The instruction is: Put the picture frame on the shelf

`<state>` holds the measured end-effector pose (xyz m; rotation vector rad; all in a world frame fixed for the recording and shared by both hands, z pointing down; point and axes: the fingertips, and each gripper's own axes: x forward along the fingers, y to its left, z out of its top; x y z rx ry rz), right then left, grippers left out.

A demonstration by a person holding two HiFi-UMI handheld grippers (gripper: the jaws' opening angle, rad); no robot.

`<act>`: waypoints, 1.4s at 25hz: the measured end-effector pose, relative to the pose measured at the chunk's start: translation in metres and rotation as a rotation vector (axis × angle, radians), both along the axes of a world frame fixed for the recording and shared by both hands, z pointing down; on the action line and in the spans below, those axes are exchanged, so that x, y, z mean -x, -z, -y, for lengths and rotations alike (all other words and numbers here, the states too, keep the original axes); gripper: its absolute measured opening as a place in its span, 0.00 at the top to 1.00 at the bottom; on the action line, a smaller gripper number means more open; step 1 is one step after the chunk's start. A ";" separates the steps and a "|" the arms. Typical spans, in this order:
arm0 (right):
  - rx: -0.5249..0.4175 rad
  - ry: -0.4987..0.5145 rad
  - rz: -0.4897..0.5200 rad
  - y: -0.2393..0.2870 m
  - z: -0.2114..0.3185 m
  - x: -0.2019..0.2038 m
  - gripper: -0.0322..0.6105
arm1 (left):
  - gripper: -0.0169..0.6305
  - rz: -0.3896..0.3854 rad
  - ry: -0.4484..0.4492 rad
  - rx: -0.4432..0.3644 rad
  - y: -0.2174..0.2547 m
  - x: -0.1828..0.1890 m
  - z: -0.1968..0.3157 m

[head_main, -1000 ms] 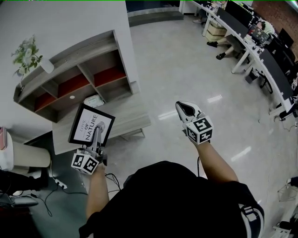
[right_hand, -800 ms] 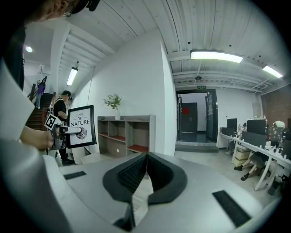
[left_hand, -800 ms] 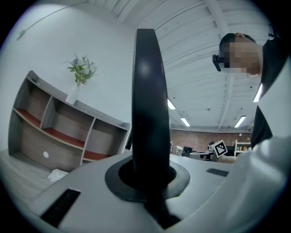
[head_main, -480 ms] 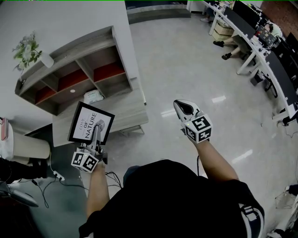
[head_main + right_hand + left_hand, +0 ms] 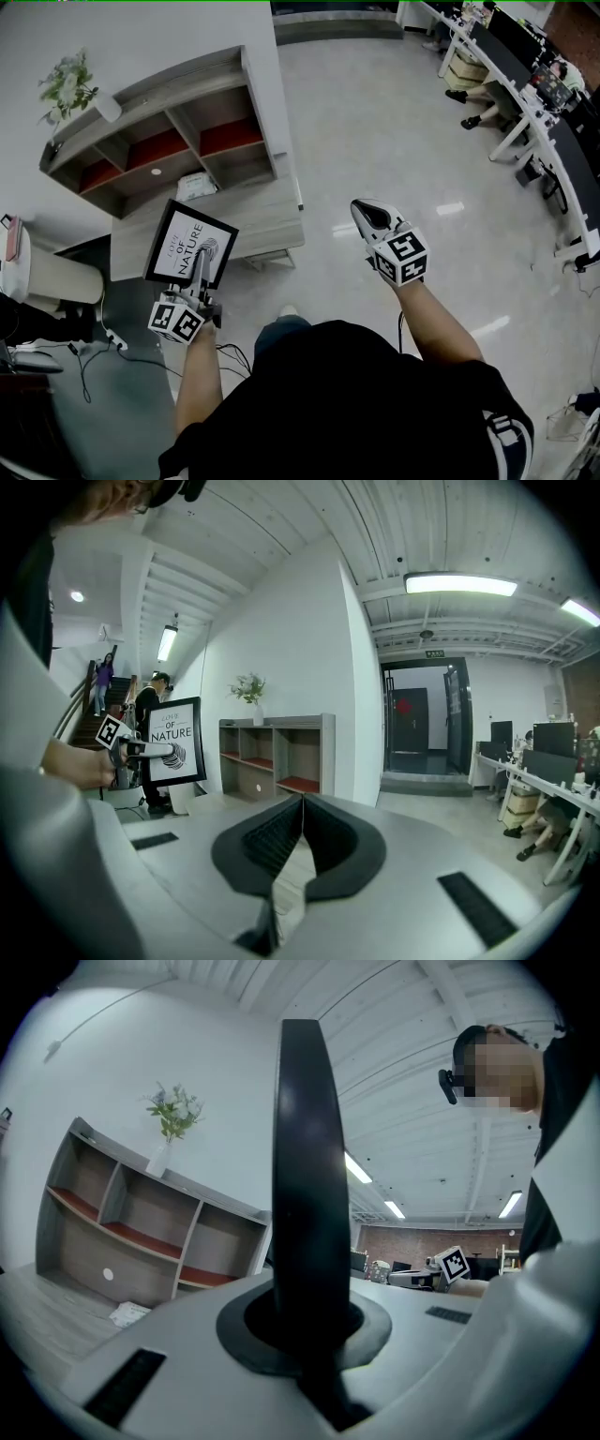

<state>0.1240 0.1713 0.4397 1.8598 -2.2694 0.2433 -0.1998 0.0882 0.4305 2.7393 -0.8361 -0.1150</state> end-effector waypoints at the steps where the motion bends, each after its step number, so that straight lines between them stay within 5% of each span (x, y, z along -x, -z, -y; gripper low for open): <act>1: 0.001 0.008 -0.001 0.000 0.003 0.003 0.93 | 0.93 -0.004 0.005 0.002 0.000 0.002 0.001; 19: 0.032 0.086 -0.030 -0.012 0.061 0.014 0.93 | 0.93 -0.046 0.069 0.027 -0.018 0.004 0.048; 35: 0.047 0.103 -0.012 -0.020 0.113 0.004 0.93 | 0.93 -0.010 0.078 0.023 -0.022 -0.017 0.097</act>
